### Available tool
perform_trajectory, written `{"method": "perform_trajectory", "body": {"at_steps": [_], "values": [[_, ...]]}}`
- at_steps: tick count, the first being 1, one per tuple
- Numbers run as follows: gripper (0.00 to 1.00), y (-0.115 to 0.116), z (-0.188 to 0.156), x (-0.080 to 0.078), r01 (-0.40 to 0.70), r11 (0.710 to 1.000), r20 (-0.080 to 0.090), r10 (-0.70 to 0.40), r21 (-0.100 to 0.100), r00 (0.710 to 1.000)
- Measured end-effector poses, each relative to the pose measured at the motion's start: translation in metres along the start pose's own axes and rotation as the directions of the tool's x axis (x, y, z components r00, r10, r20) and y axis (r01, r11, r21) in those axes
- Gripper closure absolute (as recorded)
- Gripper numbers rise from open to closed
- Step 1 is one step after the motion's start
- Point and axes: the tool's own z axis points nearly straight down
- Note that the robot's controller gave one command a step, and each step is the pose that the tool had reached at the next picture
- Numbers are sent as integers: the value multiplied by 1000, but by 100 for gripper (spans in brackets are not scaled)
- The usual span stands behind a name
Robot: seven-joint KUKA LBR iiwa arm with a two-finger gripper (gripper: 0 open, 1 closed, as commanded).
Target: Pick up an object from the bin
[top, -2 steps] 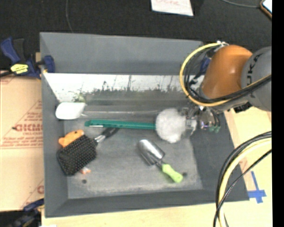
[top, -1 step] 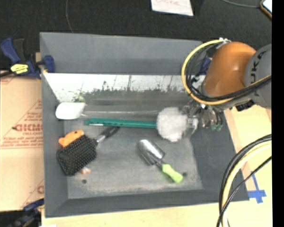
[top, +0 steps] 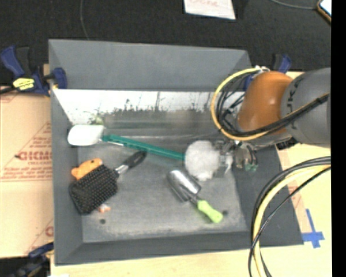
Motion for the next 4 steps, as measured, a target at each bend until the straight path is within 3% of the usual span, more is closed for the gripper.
{"method": "perform_trajectory", "body": {"at_steps": [1,2,3,4], "values": [[100,16,7,-10,-13,1000,14,13,1,1000],[100,15,7,-9,-10,1000,13,10,1,1000],[100,-23,-8,-6,-6,1000,19,6,4,1000],[100,18,-24,-19,12,1000,21,-12,-1,1000]]}}
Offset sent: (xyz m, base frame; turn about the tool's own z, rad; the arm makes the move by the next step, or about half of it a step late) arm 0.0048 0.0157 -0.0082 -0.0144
